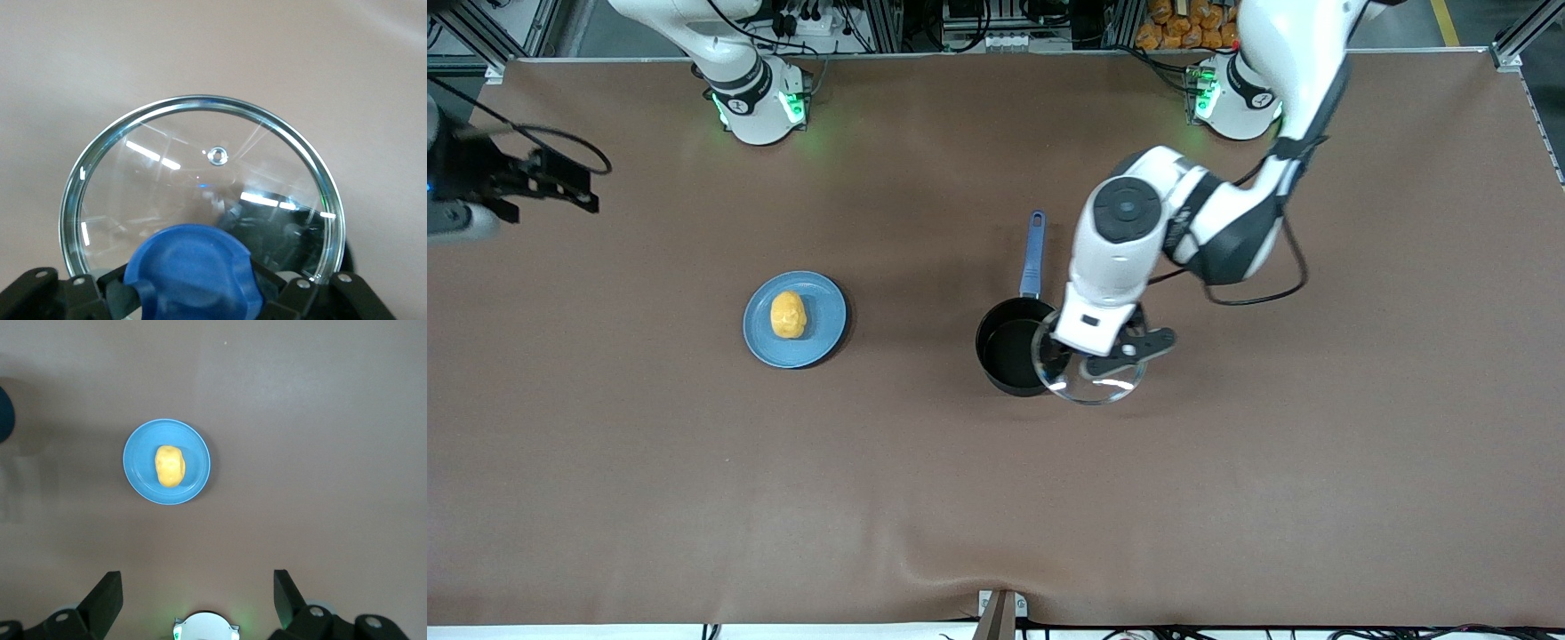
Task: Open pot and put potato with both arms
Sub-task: 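Lift the lid off the pot while the right gripper reaches the potato, then grasp the potato with the right gripper while the left gripper lowers the lid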
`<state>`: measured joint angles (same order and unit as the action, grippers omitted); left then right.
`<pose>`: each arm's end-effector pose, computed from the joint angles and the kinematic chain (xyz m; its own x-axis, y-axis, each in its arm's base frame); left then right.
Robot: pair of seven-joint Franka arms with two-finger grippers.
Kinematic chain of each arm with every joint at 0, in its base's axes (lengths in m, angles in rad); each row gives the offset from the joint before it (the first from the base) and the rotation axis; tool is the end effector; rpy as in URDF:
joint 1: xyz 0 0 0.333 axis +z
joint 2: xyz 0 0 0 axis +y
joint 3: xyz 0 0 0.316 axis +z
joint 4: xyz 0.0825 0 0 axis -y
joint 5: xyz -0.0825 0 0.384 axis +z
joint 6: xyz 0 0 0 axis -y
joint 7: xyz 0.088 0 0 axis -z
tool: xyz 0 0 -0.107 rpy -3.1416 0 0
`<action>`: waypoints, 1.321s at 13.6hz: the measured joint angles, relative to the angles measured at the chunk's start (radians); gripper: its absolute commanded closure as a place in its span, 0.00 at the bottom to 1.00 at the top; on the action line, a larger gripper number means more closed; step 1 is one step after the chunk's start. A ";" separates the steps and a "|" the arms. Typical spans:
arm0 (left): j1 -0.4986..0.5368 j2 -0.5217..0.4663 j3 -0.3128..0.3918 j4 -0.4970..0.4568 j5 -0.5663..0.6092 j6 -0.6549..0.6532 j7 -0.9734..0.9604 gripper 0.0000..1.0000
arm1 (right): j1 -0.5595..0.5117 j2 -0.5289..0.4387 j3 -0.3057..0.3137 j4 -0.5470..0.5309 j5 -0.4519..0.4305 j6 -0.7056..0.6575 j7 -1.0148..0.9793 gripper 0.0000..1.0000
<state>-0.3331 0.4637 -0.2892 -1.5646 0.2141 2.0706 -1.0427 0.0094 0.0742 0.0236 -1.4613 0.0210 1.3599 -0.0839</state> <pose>0.5809 -0.3693 0.3907 0.9332 0.3485 0.0881 0.3481 -0.9372 0.0201 0.5541 0.0203 0.6173 0.9777 0.1207 -0.1721 0.1160 -0.9925 -0.0373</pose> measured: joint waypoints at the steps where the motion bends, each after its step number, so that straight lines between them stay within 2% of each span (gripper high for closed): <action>1: 0.041 -0.043 -0.015 -0.039 -0.006 -0.002 0.036 0.81 | 0.000 0.032 0.000 0.001 0.000 0.014 0.000 0.00; 4: 0.167 -0.186 -0.050 -0.154 -0.071 -0.028 0.195 0.81 | -0.002 0.112 -0.001 0.005 0.000 0.071 0.000 0.00; 7: 0.272 -0.322 -0.054 -0.276 -0.139 -0.038 0.387 0.81 | 0.000 0.147 0.007 0.003 0.005 0.107 0.000 0.00; 10: 0.380 -0.408 -0.053 -0.343 -0.203 -0.074 0.577 0.81 | 0.038 0.179 0.016 -0.036 0.007 0.217 0.003 0.00; 14: 0.504 -0.439 -0.053 -0.359 -0.228 -0.113 0.787 0.81 | 0.074 0.187 0.021 -0.226 0.016 0.382 0.039 0.00; 16: 0.524 -0.432 -0.053 -0.369 -0.236 -0.112 0.814 0.81 | 0.075 0.188 0.021 -0.326 0.047 0.460 0.039 0.00; 18: 0.522 -0.408 -0.055 -0.380 -0.236 -0.088 0.815 0.81 | 0.080 0.187 0.022 -0.446 0.056 0.618 0.039 0.00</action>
<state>0.1886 0.0557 -0.3441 -1.9450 -0.0222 1.9830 -0.2281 0.0898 0.2614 0.0455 -1.9075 0.0774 1.9780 -0.0445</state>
